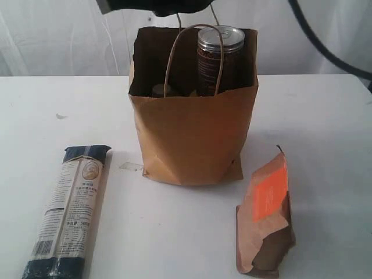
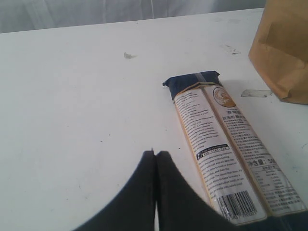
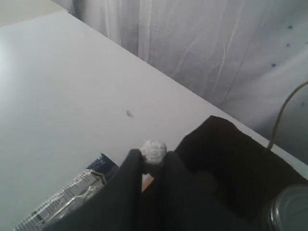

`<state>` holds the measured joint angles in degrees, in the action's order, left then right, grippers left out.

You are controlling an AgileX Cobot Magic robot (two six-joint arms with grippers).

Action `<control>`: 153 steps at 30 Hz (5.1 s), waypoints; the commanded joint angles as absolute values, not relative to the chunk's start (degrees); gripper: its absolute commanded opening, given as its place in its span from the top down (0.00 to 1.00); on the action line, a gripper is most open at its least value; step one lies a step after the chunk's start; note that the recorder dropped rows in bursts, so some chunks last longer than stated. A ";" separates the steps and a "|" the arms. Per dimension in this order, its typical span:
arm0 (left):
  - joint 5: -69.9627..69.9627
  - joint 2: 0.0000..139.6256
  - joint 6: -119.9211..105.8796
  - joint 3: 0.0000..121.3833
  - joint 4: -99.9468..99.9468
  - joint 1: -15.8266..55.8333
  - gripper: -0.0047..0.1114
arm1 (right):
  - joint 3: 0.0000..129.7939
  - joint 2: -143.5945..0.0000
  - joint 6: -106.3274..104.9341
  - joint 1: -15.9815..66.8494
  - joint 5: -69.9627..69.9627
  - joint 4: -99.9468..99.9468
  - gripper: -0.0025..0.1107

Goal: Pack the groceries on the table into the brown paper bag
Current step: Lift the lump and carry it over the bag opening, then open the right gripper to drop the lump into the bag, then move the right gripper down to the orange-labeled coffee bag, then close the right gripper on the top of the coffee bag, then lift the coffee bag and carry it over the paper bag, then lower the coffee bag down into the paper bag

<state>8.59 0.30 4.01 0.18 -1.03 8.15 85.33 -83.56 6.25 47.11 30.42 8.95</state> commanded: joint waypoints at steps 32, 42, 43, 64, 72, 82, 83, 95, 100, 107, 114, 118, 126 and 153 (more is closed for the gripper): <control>8.62 0.00 4.01 0.00 -0.47 8.19 0.96 | 89.32 -75.54 15.24 45.06 48.40 21.37 0.57; 8.62 0.00 4.01 0.00 -0.47 8.19 0.96 | 69.93 -53.99 19.23 45.06 50.06 18.13 0.57; 8.62 0.00 4.01 0.00 -0.47 8.19 0.96 | 66.66 -50.99 18.79 45.06 50.06 16.16 0.57; 8.62 0.00 4.01 0.00 -0.47 8.19 0.96 | 61.45 -61.43 7.89 45.06 57.40 5.97 0.57; 8.62 0.00 4.01 0.00 -0.47 8.19 0.96 | 55.71 -60.45 25.37 45.06 62.22 16.82 0.57; 8.62 0.00 4.01 0.00 -0.47 8.19 0.96 | 47.45 -65.83 35.44 45.06 48.25 18.17 0.40; 8.62 0.00 4.01 0.00 -0.47 8.19 0.96 | 47.26 -66.93 36.76 45.06 48.01 19.30 0.40; 8.62 0.00 4.01 0.00 -0.47 8.19 0.96 | 47.16 -81.53 40.96 45.06 45.79 21.87 0.69; 8.62 0.00 4.01 0.00 -0.47 8.19 0.96 | 47.16 -80.45 40.96 45.06 45.51 23.50 0.98; 8.62 0.00 4.01 0.00 -0.47 8.19 0.96 | 47.26 -64.98 37.59 45.06 46.98 25.34 0.98; 8.62 0.00 4.01 0.00 -0.47 8.19 0.96 | 52.46 -51.49 35.72 45.06 47.72 31.25 0.98; 8.62 0.00 4.01 0.00 -0.47 8.19 0.96 | 58.52 -51.07 33.34 45.06 48.34 35.18 0.98; 8.62 0.00 4.01 0.00 -0.47 8.19 0.96 | 73.38 -57.77 28.06 45.06 48.13 42.31 0.98; 8.62 0.00 4.01 0.00 -0.47 8.19 0.96 | 90.38 -79.90 2.58 45.06 39.13 18.07 0.98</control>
